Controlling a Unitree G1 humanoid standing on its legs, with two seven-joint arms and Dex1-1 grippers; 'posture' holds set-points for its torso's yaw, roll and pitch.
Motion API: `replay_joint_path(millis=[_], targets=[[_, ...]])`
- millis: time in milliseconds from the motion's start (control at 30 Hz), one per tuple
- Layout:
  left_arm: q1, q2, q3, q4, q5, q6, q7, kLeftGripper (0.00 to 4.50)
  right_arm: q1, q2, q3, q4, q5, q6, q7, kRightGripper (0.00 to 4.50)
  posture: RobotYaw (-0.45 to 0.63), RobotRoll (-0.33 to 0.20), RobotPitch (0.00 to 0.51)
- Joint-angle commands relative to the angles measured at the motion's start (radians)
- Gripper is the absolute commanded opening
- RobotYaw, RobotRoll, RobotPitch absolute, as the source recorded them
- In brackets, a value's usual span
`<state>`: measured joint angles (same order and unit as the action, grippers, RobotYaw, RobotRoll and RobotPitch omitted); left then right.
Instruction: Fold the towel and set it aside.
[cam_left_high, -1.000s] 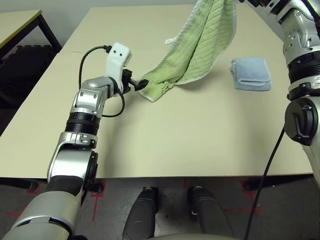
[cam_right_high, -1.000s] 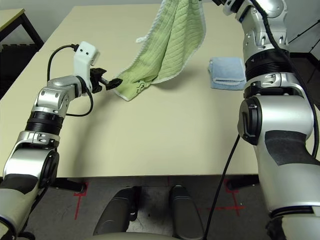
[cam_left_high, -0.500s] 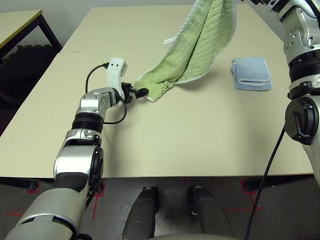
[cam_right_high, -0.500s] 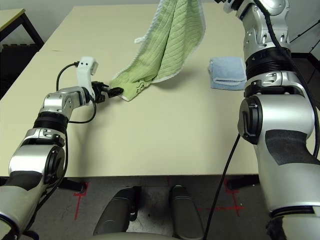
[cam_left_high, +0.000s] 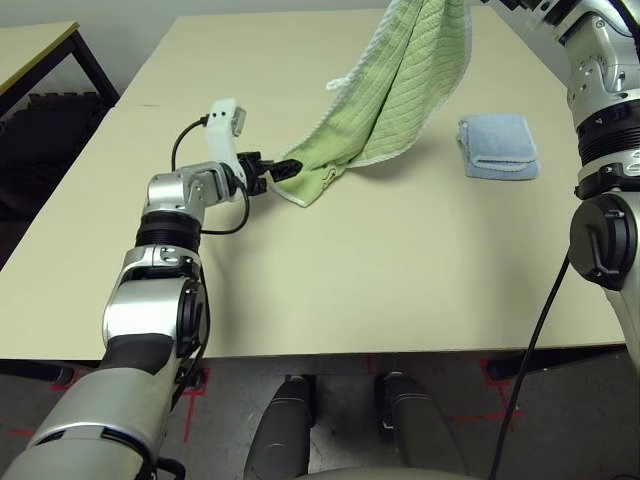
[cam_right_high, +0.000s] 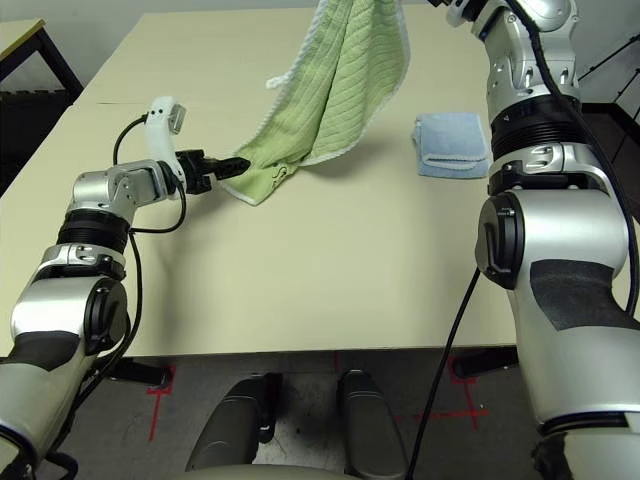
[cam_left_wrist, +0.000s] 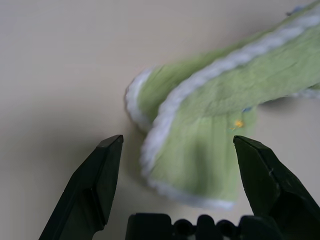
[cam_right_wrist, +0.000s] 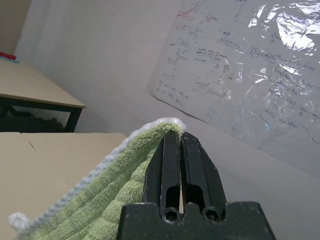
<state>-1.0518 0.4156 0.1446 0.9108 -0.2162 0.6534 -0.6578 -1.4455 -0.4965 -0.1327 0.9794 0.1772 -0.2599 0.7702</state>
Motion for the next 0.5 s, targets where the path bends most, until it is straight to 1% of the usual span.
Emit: replay_joint_path(millis=[33, 200, 233, 300, 333, 500], targets=[[-0.006, 0.015, -0.012, 0.038, 0.027, -0.026, 0.024, 4.5, -0.004, -0.003, -0.012, -0.027, 0.009, 0.0, 0.004, 0.07, 0.07, 0.0, 0.118], [-0.011, 0.012, 0.003, 0.045, 0.01, -0.019, 0.011, 4.5, -0.001, -0.001, -0.011, -0.032, 0.008, 0.003, 0.003, 0.07, 0.07, 0.0, 0.12], [-0.012, 0.013, 0.008, 0.047, 0.009, -0.022, 0.018, 4.32, -0.001, -0.001, -0.011, -0.033, 0.008, 0.003, 0.002, 0.01, 0.07, 0.0, 0.12], [-0.014, 0.015, 0.014, 0.045, 0.002, -0.016, 0.008, 3.83, 0.0, 0.0, -0.01, -0.034, 0.008, 0.004, 0.001, 0.0, 0.07, 0.0, 0.12], [-0.014, 0.016, 0.013, 0.042, 0.001, -0.011, 0.005, 3.48, 0.001, 0.0, -0.01, -0.034, 0.008, 0.004, 0.001, 0.0, 0.07, 0.0, 0.12], [-0.012, 0.02, 0.017, 0.03, -0.006, 0.007, -0.004, 1.51, 0.002, 0.0, -0.011, -0.034, 0.006, 0.004, -0.003, 0.0, 0.07, 0.0, 0.119]])
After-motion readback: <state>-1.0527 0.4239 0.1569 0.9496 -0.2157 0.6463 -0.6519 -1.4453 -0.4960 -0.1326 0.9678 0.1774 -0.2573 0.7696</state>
